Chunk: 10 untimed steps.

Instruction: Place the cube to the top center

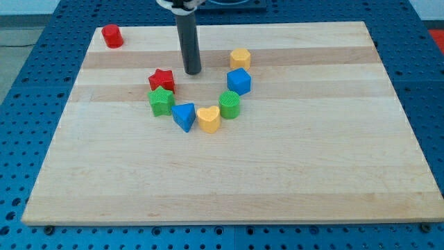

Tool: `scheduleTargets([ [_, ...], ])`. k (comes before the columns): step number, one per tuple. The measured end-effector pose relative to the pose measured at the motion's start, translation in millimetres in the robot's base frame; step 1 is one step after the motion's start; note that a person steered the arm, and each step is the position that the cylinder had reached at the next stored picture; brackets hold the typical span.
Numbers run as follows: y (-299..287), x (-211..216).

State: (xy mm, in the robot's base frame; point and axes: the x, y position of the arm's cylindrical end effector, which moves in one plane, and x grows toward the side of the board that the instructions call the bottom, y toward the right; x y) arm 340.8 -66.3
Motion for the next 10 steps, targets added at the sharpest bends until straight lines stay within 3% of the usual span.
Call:
scheduleTargets([
  [2,50,37],
  [5,78,59],
  [7,131,-17],
  [10,205,-57],
])
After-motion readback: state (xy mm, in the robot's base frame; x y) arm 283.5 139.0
